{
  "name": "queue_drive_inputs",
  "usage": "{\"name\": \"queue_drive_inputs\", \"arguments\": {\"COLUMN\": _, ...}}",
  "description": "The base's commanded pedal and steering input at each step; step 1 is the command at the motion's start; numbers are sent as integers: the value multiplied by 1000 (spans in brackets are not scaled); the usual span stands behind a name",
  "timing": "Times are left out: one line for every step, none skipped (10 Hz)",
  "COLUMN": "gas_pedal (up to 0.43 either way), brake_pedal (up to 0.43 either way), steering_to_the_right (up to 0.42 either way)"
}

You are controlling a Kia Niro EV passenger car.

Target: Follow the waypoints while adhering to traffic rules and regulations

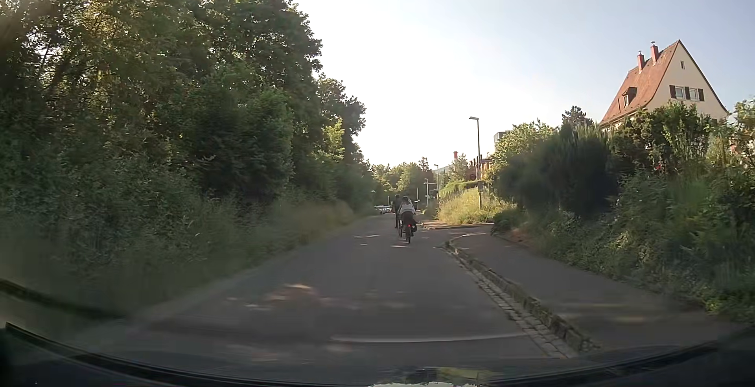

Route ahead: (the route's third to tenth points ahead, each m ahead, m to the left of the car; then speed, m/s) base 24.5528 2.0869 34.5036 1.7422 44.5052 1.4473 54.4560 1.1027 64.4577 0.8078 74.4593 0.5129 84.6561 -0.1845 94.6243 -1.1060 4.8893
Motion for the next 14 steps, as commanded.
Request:
{"name": "queue_drive_inputs", "arguments": {"gas_pedal": 47, "brake_pedal": 0, "steering_to_the_right": -1}}
{"name": "queue_drive_inputs", "arguments": {"gas_pedal": 47, "brake_pedal": 0, "steering_to_the_right": -1}}
{"name": "queue_drive_inputs", "arguments": {"gas_pedal": 47, "brake_pedal": 0, "steering_to_the_right": -1}}
{"name": "queue_drive_inputs", "arguments": {"gas_pedal": 47, "brake_pedal": 0, "steering_to_the_right": 0}}
{"name": "queue_drive_inputs", "arguments": {"gas_pedal": 47, "brake_pedal": 0, "steering_to_the_right": 0}}
{"name": "queue_drive_inputs", "arguments": {"gas_pedal": 47, "brake_pedal": 0, "steering_to_the_right": 2}}
{"name": "queue_drive_inputs", "arguments": {"gas_pedal": 47, "brake_pedal": 0, "steering_to_the_right": 4}}
{"name": "queue_drive_inputs", "arguments": {"gas_pedal": 47, "brake_pedal": 0, "steering_to_the_right": 5}}
{"name": "queue_drive_inputs", "arguments": {"gas_pedal": 47, "brake_pedal": 0, "steering_to_the_right": 5}}
{"name": "queue_drive_inputs", "arguments": {"gas_pedal": 47, "brake_pedal": 0, "steering_to_the_right": 5}}
{"name": "queue_drive_inputs", "arguments": {"gas_pedal": 47, "brake_pedal": 0, "steering_to_the_right": 5}}
{"name": "queue_drive_inputs", "arguments": {"gas_pedal": 47, "brake_pedal": 0, "steering_to_the_right": 5}}
{"name": "queue_drive_inputs", "arguments": {"gas_pedal": 47, "brake_pedal": 0, "steering_to_the_right": 5}}
{"name": "queue_drive_inputs", "arguments": {"gas_pedal": 47, "brake_pedal": 0, "steering_to_the_right": 5}}
